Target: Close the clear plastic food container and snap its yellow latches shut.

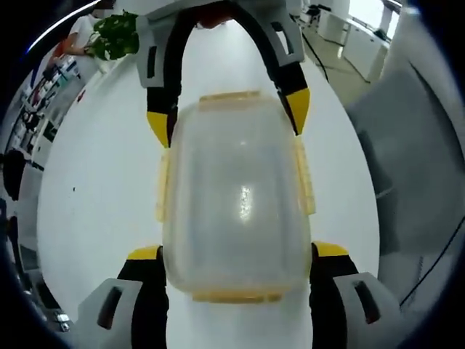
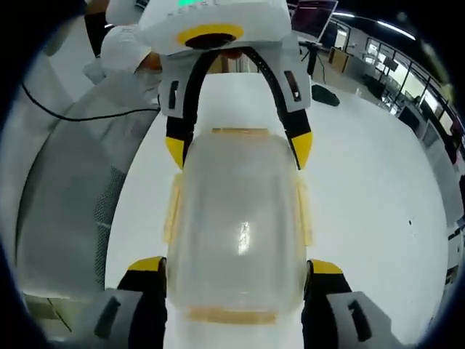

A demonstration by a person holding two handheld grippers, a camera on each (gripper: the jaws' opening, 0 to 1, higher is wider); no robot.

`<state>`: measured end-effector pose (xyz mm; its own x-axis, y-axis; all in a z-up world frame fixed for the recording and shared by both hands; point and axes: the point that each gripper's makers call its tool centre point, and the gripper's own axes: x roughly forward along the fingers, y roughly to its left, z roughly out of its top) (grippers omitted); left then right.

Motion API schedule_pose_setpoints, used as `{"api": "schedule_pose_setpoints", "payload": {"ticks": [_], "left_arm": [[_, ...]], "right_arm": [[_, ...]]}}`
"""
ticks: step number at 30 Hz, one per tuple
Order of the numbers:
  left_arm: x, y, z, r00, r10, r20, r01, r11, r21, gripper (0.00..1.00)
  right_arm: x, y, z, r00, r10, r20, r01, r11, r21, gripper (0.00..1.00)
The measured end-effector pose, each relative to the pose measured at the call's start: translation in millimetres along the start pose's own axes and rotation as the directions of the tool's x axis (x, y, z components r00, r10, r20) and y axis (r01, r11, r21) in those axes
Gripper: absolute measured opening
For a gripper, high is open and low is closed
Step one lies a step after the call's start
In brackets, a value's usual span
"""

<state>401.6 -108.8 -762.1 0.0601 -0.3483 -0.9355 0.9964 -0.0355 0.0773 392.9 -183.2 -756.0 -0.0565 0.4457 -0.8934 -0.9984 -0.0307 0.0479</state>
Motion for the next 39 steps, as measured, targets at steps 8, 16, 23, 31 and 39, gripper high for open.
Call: {"api": "schedule_pose_setpoints", "payload": {"ticks": [8,16,23,31,39], "left_arm": [[-12.1,-7.4,-29.5,1.000,0.000,-0.013,0.000,1.000,-0.004,0.78],[-12.8,-6.6,-30.3,1.000,-0.008,0.015,0.008,1.000,0.006,0.78],[-13.4,4.6,-34.7,1.000,-0.014,0.008,0.014,1.000,0.018,0.78],[-13.0,19.7,-37.8,1.000,-0.020,0.000,0.020,1.000,0.023,0.79],[-10.8,40.3,-38.1,1.000,-0.021,-0.005,0.021,1.000,0.023,0.79]], "right_arm": [[14.4,4.1,27.7,1.000,0.001,0.001,-0.001,1.000,-0.005,0.76],[15.0,3.6,27.9,1.000,0.001,-0.020,-0.001,1.000,-0.001,0.77],[15.6,-6.4,31.5,1.000,-0.004,-0.014,0.004,1.000,0.014,0.77],[15.5,-22.8,33.2,1.000,-0.007,-0.006,0.007,1.000,0.018,0.77],[13.9,-42.5,32.2,1.000,-0.006,-0.003,0.006,1.000,0.014,0.77]]}}
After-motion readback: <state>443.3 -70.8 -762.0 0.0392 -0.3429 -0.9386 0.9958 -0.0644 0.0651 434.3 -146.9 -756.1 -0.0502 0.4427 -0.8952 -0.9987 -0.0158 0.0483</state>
